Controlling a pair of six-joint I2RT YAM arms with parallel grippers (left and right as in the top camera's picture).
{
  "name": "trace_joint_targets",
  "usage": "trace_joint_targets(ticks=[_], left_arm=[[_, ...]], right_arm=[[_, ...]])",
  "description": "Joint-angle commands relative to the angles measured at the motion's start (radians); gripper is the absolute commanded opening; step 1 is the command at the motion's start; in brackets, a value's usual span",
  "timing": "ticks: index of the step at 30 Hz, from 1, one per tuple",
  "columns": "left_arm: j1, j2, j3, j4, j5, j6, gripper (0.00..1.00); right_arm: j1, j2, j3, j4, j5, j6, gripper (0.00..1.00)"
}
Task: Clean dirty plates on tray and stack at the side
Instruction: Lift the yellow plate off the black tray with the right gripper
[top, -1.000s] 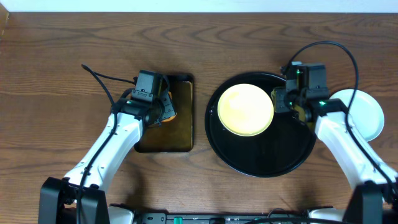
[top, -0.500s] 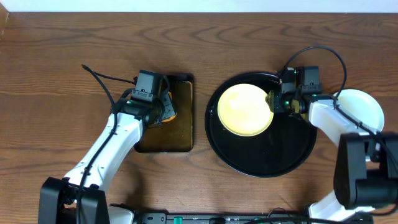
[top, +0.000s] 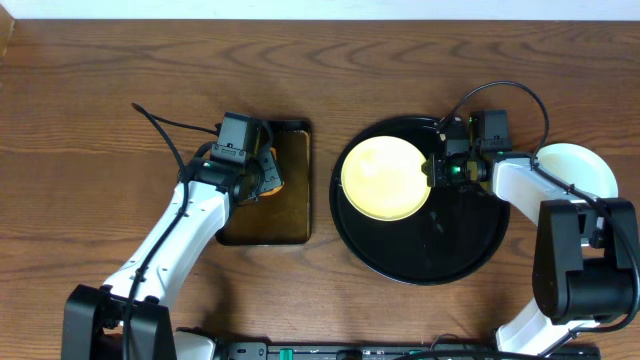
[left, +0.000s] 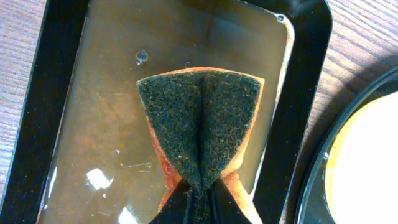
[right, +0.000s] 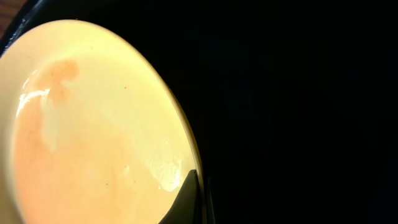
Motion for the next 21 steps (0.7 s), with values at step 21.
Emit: trace_joint_targets(ticks=[21], left_arm=[[0.003, -0.006, -0.002, -0.001, -0.006, 0.009, 0.08]], right_arm=[[0.013, -0.475, 0.006, -0.149, 0.480, -0.061, 0.01]])
